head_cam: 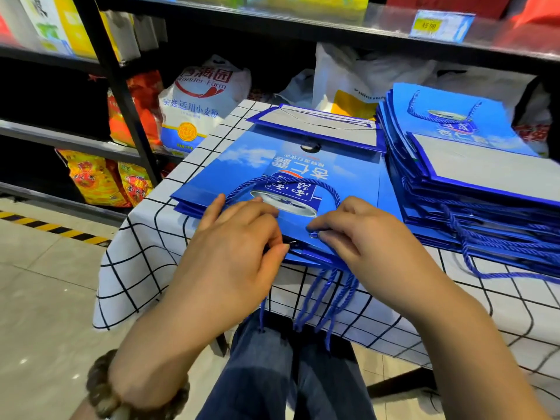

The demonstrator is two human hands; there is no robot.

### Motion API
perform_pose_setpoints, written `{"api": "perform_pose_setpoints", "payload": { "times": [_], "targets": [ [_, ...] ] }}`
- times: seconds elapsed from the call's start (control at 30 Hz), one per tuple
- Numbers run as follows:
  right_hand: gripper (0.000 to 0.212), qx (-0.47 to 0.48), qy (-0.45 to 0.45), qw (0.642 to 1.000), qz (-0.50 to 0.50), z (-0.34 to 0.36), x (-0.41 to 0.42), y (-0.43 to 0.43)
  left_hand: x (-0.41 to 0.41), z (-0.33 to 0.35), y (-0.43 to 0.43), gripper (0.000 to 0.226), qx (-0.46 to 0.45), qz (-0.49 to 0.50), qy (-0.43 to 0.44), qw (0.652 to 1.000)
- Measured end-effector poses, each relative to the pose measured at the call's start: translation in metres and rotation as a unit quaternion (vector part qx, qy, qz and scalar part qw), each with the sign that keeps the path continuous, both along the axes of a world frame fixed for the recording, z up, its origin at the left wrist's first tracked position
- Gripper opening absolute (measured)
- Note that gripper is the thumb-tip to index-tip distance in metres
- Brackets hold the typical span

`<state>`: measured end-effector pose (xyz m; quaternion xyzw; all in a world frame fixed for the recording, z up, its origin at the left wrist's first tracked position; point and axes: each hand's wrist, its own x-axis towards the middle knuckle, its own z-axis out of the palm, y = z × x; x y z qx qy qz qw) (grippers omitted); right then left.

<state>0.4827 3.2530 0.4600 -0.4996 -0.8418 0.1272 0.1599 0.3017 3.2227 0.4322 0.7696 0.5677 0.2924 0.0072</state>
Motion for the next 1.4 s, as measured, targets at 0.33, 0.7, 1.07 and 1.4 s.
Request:
{"api": "perform_pose_setpoints", "payload": {
  "times": [0.33,0.7,1.07,1.4],
  "targets": [
    [0.015,0.046,0.112,0.985,-0.123,-0.006,-0.001,0.006,0.012,0.000,0.011,0.053,0.038,0.017,0.090,0.995],
    [0.013,0.160,0.282,0.939,-0.113,-0.013,0.012,-0.007,0.030,0.020,0.013,0.055,0.051,-0.029,0.166,0.984],
    [0.009,0.154,0.446,0.867,-0.162,-0.025,0.011,-0.017,0.030,0.021,0.024,0.029,0.077,-0.057,0.055,0.994],
    [0.041,0.115,0.194,0.959,-0.170,-0.010,-0.005,-0.023,0.033,0.065,0.025,0.004,0.122,-0.021,-0.192,0.973]
  ]
}}
